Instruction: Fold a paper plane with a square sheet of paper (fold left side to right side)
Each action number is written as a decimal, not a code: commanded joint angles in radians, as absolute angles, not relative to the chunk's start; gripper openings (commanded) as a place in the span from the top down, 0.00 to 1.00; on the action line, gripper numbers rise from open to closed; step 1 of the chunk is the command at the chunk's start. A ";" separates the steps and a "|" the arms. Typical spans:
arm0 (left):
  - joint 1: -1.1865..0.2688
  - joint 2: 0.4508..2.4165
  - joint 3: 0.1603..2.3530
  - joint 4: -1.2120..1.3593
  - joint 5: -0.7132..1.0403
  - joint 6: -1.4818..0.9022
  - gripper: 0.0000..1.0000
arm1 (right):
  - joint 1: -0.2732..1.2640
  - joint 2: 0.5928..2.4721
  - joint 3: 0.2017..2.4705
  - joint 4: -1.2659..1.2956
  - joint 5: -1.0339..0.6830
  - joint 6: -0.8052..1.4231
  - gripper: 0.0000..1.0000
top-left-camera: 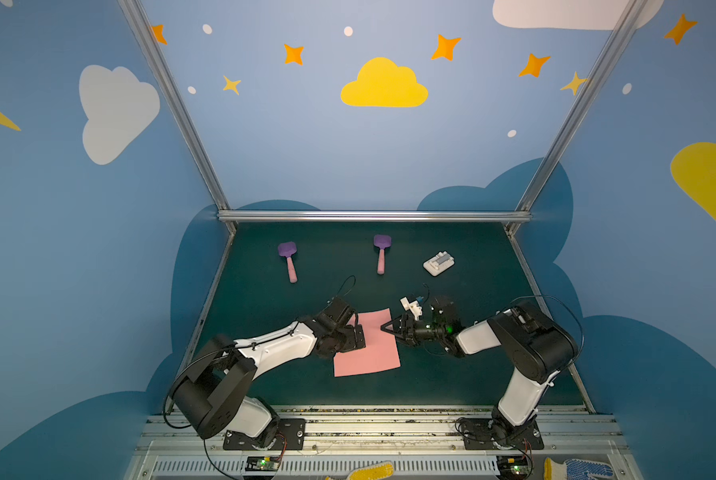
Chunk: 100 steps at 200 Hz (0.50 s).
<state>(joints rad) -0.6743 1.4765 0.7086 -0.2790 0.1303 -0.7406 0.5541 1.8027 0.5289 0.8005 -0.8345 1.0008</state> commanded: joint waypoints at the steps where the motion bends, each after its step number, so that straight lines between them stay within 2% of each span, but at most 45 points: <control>1: -0.668 1.579 0.632 -0.144 0.170 -0.723 0.00 | 0.552 1.824 0.558 0.762 -0.844 0.969 0.42; 35: -0.667 1.551 0.654 -0.168 0.172 -0.716 0.00 | 0.552 1.826 0.612 0.582 -0.811 0.888 0.62; 72: -0.630 1.453 0.704 -0.240 0.181 -0.690 0.00 | 0.545 1.770 0.696 0.331 -0.769 0.782 1.00; 100: -0.527 1.358 0.721 -0.248 0.220 -0.678 0.00 | 0.539 1.662 0.819 0.052 -0.745 0.685 1.00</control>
